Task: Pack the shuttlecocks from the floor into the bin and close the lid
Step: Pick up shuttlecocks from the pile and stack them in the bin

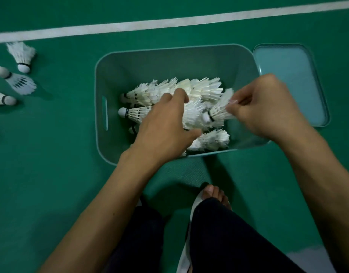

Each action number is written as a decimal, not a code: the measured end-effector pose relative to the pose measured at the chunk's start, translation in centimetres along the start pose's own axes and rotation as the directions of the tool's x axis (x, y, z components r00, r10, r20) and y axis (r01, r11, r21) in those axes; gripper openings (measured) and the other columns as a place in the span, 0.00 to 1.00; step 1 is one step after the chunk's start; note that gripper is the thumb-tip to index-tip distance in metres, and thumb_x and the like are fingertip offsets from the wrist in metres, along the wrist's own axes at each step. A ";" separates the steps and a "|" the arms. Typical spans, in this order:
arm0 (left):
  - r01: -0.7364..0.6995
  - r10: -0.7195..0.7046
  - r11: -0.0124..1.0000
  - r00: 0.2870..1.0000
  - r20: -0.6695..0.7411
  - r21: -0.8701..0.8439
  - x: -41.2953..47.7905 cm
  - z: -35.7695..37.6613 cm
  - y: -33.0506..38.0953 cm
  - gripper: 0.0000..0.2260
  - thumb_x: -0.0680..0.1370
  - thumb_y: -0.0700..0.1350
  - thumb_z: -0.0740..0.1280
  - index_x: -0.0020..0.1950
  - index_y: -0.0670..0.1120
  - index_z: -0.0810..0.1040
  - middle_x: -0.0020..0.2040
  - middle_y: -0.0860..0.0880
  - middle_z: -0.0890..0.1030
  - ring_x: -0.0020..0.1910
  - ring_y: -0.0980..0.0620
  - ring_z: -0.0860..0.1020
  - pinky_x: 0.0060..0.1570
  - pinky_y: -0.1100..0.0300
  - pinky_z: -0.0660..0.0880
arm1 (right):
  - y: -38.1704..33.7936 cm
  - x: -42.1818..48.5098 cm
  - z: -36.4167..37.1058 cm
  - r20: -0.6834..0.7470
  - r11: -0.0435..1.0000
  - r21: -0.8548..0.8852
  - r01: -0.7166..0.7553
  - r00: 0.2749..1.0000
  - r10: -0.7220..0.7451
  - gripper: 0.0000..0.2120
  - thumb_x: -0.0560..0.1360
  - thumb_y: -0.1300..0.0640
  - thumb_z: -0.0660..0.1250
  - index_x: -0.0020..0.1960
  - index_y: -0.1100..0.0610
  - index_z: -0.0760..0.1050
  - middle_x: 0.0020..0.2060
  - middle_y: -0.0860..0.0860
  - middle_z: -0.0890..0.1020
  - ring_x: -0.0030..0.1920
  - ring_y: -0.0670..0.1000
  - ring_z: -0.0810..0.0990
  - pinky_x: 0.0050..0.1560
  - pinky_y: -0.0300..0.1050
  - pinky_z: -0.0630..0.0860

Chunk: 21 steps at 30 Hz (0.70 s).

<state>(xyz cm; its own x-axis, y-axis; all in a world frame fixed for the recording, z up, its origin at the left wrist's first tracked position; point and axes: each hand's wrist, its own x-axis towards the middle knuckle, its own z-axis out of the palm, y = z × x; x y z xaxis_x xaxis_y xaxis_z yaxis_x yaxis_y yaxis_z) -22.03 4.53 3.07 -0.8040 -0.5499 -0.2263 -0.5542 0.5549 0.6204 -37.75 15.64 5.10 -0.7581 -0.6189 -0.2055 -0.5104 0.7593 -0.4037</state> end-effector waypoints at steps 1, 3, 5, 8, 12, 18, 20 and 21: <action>0.048 -0.049 0.997 0.999 0.023 0.061 0.0 0.0 -0.4 0.27 0.73 0.56 0.76 0.67 0.52 0.68 0.61 0.49 0.76 0.55 0.47 0.78 0.53 0.46 0.78 | 0.3 0.2 0.0 -0.107 0.991 -0.130 -0.044 0.994 0.030 0.05 0.74 0.59 0.70 0.46 0.58 0.85 0.40 0.59 0.84 0.42 0.61 0.83 0.44 0.46 0.76; 0.166 -0.175 0.978 0.982 0.064 0.124 0.1 -0.3 -1.3 0.27 0.76 0.55 0.73 0.69 0.51 0.65 0.61 0.46 0.76 0.56 0.43 0.78 0.54 0.47 0.77 | -0.1 0.3 0.4 -0.171 0.965 -0.240 -0.103 0.983 0.063 0.09 0.73 0.59 0.67 0.50 0.61 0.82 0.39 0.63 0.79 0.40 0.65 0.77 0.42 0.48 0.72; 0.255 -0.276 0.950 0.956 0.100 0.180 0.5 -0.6 -2.0 0.28 0.78 0.49 0.69 0.74 0.51 0.60 0.59 0.43 0.77 0.53 0.41 0.78 0.49 0.49 0.75 | -1.3 0.6 1.0 -0.136 0.969 -0.231 -0.089 0.989 0.058 0.05 0.72 0.61 0.68 0.46 0.61 0.80 0.33 0.59 0.73 0.35 0.61 0.71 0.41 0.48 0.68; 0.339 -0.376 0.914 0.914 0.151 0.223 1.1 -1.1 -2.5 0.35 0.78 0.43 0.65 0.80 0.50 0.49 0.46 0.44 0.74 0.47 0.42 0.75 0.45 0.50 0.72 | -2.6 1.8 2.5 -0.021 0.982 -0.141 -0.124 0.992 0.122 0.09 0.71 0.66 0.64 0.33 0.60 0.68 0.27 0.54 0.68 0.27 0.55 0.66 0.35 0.45 0.66; 0.414 -0.450 0.886 0.877 0.171 0.206 1.8 -1.7 -3.2 0.32 0.80 0.41 0.65 0.79 0.44 0.51 0.43 0.48 0.66 0.45 0.42 0.74 0.47 0.50 0.73 | -1.4 4.4 5.3 0.203 0.935 0.173 -0.308 0.941 0.272 0.07 0.74 0.67 0.62 0.43 0.70 0.76 0.35 0.56 0.75 0.37 0.54 0.74 0.38 0.59 0.82; 0.453 -0.504 0.858 0.834 0.226 0.242 2.8 -1.3 -4.3 0.30 0.79 0.39 0.64 0.78 0.38 0.55 0.67 0.35 0.71 0.61 0.37 0.75 0.49 0.51 0.72 | -1.0 5.8 6.2 0.407 0.766 0.398 -0.505 0.846 0.346 0.03 0.79 0.67 0.67 0.47 0.62 0.76 0.49 0.55 0.77 0.45 0.52 0.78 0.45 0.48 0.82; 0.464 -0.507 0.858 0.834 0.216 0.222 3.0 -1.2 -4.2 0.29 0.79 0.38 0.64 0.77 0.37 0.56 0.66 0.35 0.71 0.62 0.36 0.75 0.51 0.50 0.73 | -1.0 6.2 6.1 0.412 0.722 0.439 -0.534 0.834 0.366 0.02 0.79 0.67 0.67 0.52 0.64 0.77 0.54 0.55 0.75 0.44 0.50 0.77 0.45 0.49 0.85; 0.469 -0.509 0.858 0.834 0.213 0.210 3.0 -1.2 -4.1 0.29 0.78 0.37 0.64 0.77 0.37 0.56 0.66 0.35 0.71 0.62 0.36 0.76 0.51 0.50 0.72 | -1.1 6.3 6.0 0.415 0.696 0.459 -0.552 0.826 0.382 0.05 0.79 0.67 0.68 0.55 0.65 0.77 0.55 0.56 0.75 0.44 0.50 0.77 0.44 0.49 0.86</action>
<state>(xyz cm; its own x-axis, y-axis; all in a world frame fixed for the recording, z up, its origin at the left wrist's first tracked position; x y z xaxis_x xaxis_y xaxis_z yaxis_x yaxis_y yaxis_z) -21.89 -0.21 0.75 -0.4347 -0.6079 -0.6645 -0.8979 0.3491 0.2680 -39.57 9.72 -1.15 -0.6524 -0.3048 -0.6938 0.2496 0.7780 -0.5765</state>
